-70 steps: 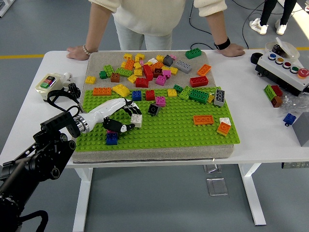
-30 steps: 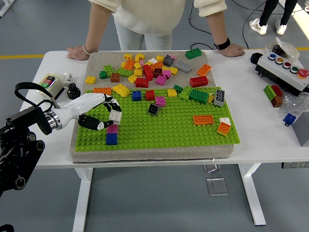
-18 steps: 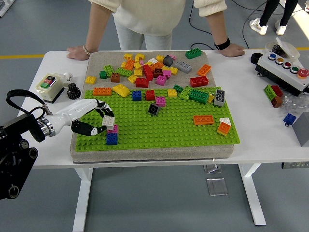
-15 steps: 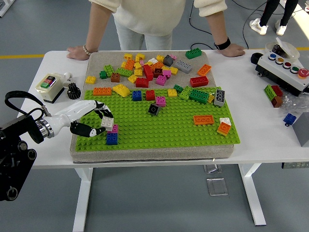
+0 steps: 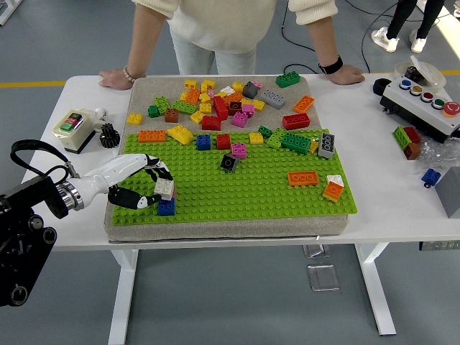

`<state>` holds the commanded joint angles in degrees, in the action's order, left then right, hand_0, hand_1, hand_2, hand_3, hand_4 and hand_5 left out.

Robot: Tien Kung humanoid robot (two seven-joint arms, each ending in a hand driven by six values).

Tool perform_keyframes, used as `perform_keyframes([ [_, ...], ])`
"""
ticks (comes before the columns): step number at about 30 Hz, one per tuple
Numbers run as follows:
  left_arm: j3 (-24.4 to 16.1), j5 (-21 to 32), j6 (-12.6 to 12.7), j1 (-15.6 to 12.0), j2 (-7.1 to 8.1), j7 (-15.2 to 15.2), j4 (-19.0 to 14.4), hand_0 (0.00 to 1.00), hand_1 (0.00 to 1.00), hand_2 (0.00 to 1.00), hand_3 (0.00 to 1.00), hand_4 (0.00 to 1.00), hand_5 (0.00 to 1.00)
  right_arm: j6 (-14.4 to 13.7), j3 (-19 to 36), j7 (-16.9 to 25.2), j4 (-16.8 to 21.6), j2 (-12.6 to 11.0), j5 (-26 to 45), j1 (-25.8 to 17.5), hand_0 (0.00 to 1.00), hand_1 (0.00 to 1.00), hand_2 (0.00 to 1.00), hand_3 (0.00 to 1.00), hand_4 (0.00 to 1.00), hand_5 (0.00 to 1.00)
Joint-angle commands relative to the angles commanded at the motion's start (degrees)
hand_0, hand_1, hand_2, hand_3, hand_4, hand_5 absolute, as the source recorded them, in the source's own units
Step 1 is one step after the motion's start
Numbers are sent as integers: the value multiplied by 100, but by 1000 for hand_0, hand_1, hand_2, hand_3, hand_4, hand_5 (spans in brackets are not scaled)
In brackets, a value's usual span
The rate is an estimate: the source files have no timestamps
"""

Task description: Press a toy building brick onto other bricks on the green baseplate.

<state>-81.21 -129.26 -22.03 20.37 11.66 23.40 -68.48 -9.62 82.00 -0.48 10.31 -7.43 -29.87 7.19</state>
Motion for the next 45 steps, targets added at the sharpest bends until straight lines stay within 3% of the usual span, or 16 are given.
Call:
perform_keyframes([
  [45,-29,-74,-20,90,-88,-26,292,628,583,565,544,533,2,-5,2,-26,0,-4,36,21,735,656,707,592,916,498],
])
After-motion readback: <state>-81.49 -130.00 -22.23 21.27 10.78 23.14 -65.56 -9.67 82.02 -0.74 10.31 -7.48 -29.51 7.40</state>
